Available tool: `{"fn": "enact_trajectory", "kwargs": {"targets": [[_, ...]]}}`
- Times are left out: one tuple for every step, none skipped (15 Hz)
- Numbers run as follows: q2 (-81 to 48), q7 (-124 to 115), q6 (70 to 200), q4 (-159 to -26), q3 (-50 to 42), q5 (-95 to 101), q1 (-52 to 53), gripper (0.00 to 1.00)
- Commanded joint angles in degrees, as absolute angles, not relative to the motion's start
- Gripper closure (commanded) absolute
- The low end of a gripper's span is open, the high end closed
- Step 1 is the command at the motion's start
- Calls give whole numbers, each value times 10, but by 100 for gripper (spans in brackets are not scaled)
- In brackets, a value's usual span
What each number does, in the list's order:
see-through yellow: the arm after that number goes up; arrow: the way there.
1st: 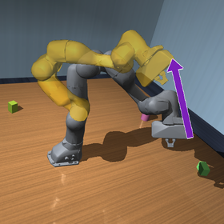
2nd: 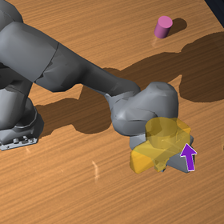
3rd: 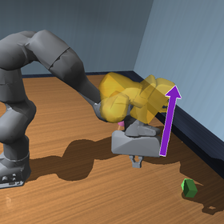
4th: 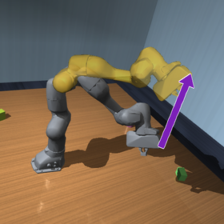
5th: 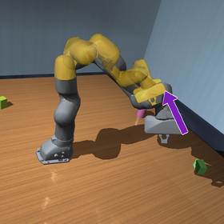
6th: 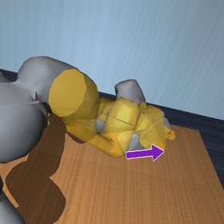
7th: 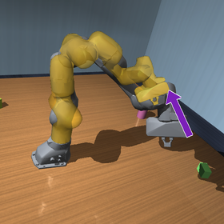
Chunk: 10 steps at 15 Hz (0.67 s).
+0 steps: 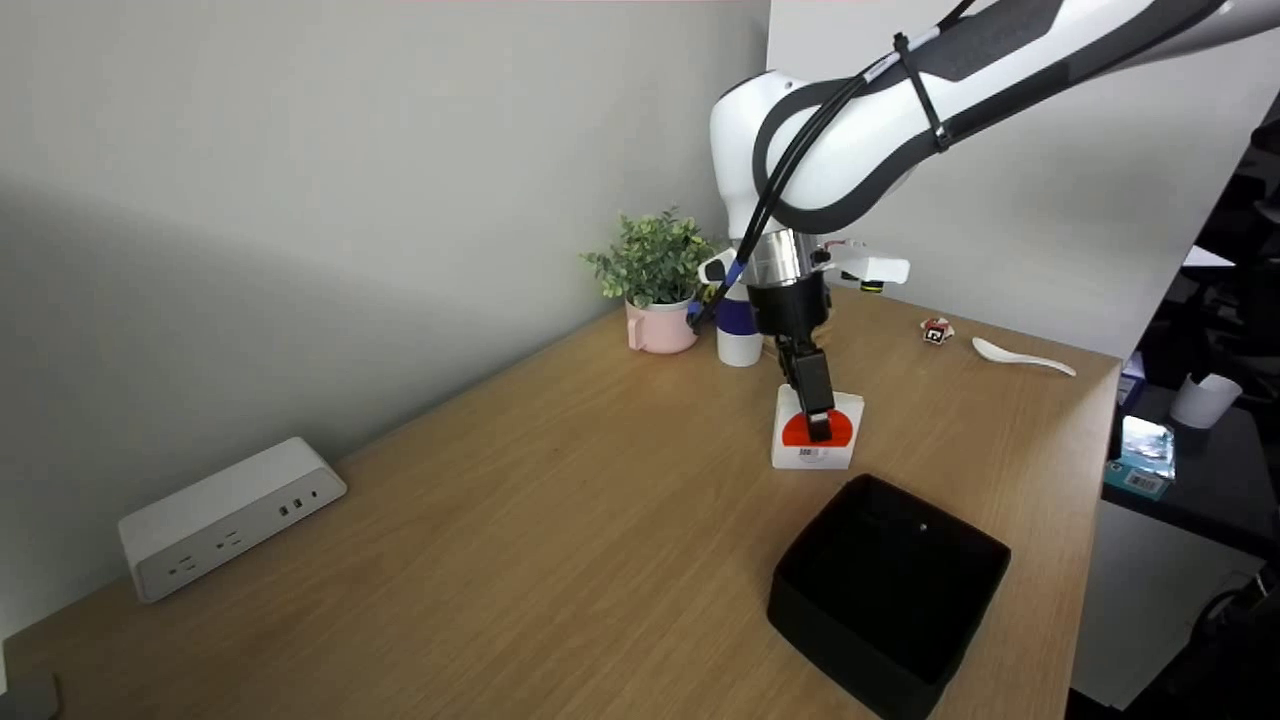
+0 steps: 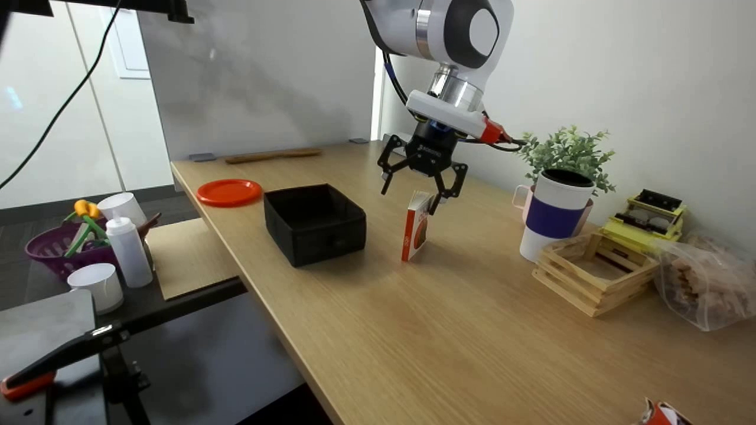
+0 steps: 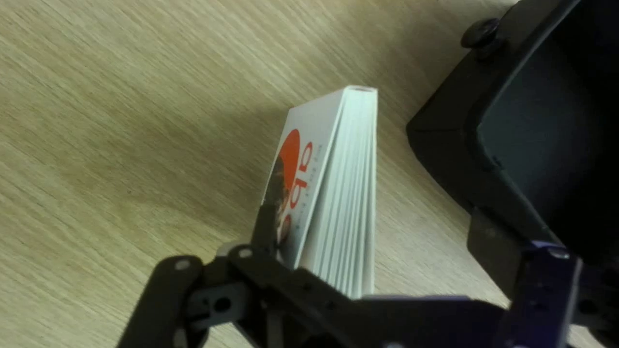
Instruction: Put the book in the black bowl
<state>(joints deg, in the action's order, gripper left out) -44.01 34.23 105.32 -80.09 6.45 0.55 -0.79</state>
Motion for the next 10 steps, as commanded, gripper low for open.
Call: {"fn": "enact_trajectory", "kwargs": {"targets": [[-453, 336, 1062, -791, 70, 0, -16, 0], [-454, 333, 1065, -792, 68, 1, -16, 0], [-454, 328, 1065, -792, 68, 1, -16, 0], [-455, 322, 1067, -792, 66, 2, -16, 0], [-455, 315, 1067, -792, 66, 3, -16, 0], [-455, 308, 1068, -792, 65, 3, -16, 24], [-455, 300, 1069, -793, 64, 3, -16, 26], [-454, 293, 1071, -794, 64, 3, -16, 34], [-453, 286, 1072, -795, 64, 3, -16, 40], [-453, 281, 1073, -795, 63, 4, -16, 48]]}}
